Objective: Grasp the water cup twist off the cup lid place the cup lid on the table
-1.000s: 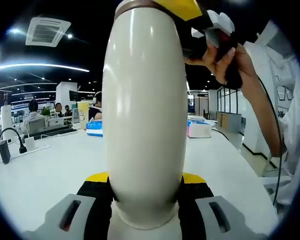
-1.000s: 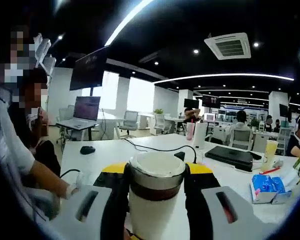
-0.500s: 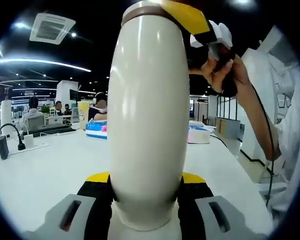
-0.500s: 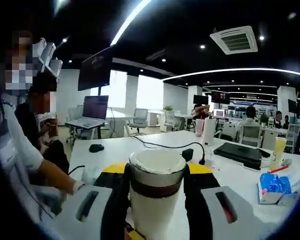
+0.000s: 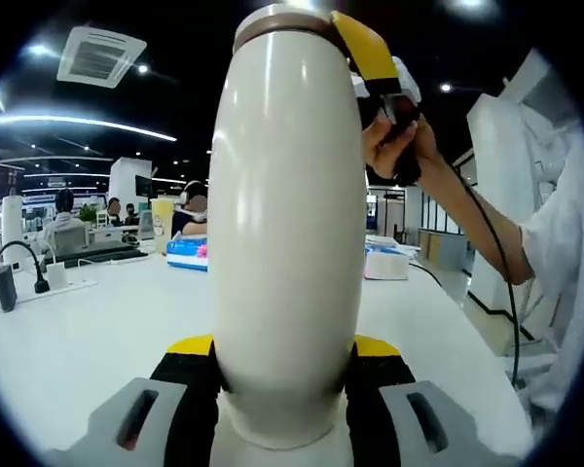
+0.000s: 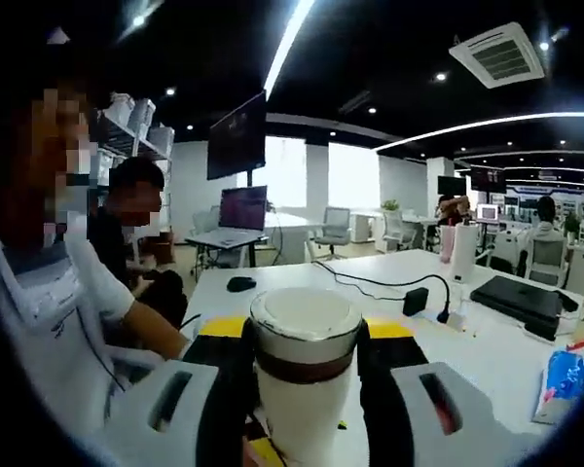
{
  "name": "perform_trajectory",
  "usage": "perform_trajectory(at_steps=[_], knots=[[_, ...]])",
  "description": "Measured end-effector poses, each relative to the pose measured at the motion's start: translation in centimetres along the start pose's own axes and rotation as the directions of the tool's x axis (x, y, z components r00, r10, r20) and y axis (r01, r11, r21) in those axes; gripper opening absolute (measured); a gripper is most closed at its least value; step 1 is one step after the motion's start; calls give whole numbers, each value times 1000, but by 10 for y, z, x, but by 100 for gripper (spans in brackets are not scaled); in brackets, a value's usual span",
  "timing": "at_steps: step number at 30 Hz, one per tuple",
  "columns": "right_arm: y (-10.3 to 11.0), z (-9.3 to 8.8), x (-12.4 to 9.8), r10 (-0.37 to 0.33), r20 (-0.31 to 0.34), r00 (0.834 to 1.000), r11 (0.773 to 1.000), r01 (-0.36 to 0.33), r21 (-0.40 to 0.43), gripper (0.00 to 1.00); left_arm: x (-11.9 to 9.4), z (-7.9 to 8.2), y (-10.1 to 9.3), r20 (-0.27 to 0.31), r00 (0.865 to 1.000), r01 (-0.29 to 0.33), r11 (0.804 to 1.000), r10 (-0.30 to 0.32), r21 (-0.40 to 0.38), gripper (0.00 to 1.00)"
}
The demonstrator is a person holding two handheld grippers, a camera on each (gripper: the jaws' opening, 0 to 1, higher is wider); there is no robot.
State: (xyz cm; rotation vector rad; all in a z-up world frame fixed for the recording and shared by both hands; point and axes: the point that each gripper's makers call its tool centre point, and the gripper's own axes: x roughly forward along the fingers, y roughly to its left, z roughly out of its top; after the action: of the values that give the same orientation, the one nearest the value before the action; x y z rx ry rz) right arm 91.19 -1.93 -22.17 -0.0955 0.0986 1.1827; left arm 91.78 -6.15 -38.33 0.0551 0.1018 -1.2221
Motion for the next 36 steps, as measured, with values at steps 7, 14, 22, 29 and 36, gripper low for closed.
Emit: perform_trajectory(at_steps=[7,14,22,29,36], knots=[[3,-1,-3,121,30,992,993,-122,8,45,0,0,-1,1,1000,2,1000,-2,13,51],[4,-3,-1,159,13,987,987,-160,10,45,0,0,-1,2,1000,3,1000,-3,8,51],[7,-5,-7,84,-29,996,997,-83,3,57,0,1,-2,1,1000,5,1000,-5,14,51],[12,12,-19,-154,-67,986,987,151,-52,61,1,1,-2,1,1000,4,1000,-4,14,51],[9,8,-18,-464,-86,882,883,452,-128,69,0,1,-3,1,1000,2,1000,-2,14,51]])
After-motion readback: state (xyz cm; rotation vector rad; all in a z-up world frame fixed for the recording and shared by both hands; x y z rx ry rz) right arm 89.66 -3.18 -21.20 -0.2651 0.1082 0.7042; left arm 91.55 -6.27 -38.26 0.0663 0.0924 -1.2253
